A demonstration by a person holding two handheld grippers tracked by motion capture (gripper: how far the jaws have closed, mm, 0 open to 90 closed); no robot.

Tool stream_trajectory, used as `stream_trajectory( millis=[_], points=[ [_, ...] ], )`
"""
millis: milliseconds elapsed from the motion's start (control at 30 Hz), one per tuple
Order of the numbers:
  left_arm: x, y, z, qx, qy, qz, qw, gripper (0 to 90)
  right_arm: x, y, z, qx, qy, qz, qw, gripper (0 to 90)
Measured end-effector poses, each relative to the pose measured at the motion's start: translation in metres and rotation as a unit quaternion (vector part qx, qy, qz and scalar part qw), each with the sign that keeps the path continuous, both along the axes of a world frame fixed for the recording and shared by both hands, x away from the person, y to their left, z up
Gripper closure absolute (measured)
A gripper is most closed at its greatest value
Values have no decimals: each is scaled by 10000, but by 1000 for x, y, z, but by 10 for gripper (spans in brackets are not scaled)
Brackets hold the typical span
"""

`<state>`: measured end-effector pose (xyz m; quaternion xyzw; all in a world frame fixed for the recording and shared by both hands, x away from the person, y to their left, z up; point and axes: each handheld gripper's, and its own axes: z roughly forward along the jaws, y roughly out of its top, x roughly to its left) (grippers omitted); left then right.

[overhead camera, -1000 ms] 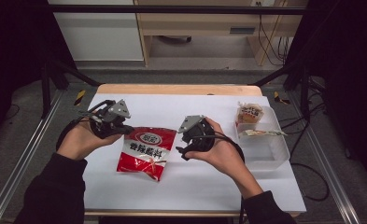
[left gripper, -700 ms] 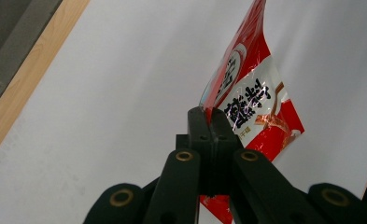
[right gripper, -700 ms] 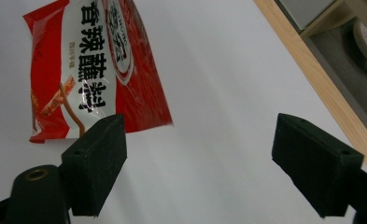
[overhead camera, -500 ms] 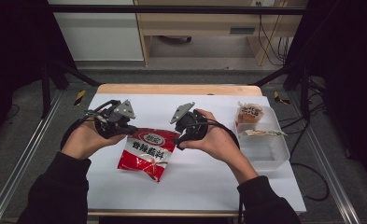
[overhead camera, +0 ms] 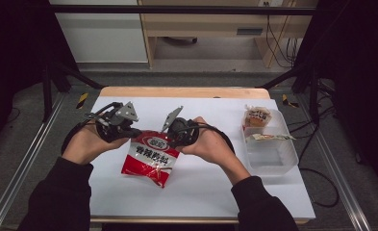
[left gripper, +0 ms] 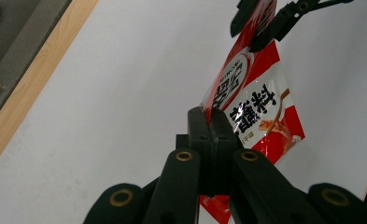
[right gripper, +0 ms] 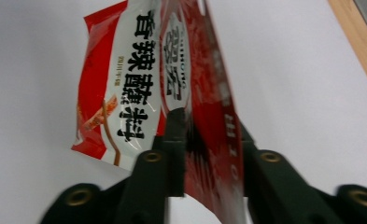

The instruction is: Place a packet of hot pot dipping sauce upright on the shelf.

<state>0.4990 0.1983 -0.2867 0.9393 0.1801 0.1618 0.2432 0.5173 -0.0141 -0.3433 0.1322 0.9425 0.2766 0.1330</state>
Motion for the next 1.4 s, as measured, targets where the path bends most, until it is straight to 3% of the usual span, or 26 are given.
stream_trajectory(
  millis=[133,233,333,433,567,700,800,967,1100,1200,1267,1400],
  points=[
    [1,2,-1,-29,-4,61,10000,900,1,3,1,1,110,109,9999,887],
    [2,6,-3,-175,8,108,9998,900,0,3,4,-35,179,121,9998,899],
    [2,11,-6,-193,-30,164,9997,760,0,4,8,-85,192,166,9996,900],
    [0,16,-8,-309,-106,349,9989,543,1,3,12,-180,204,188,9995,900],
    [-7,26,-11,-539,-199,537,9969,377,3,1,21,-215,229,186,9993,900],
    [-14,39,-18,-690,-227,644,9953,307,5,-3,33,-243,250,216,9992,900],
    [-17,50,-32,-760,-221,862,9931,263,4,-3,44,-298,224,227,9990,900],
    [-18,58,-53,-735,-120,1018,9920,233,8,-10,56,-485,82,180,9986,900],
    [-17,59,-71,-681,-8,1095,9917,175,13,-25,63,-398,47,79,9992,900],
    [-15,59,-85,-570,121,1111,9921,140,15,-36,68,-366,21,-28,9993,900],
    [-13,59,-91,-380,190,1113,9929,117,16,-45,71,-427,-3,-122,9990,900],
    [-13,59,-100,-358,306,1065,9932,96,16,-59,75,-457,-32,-201,9987,900]
  ],
)
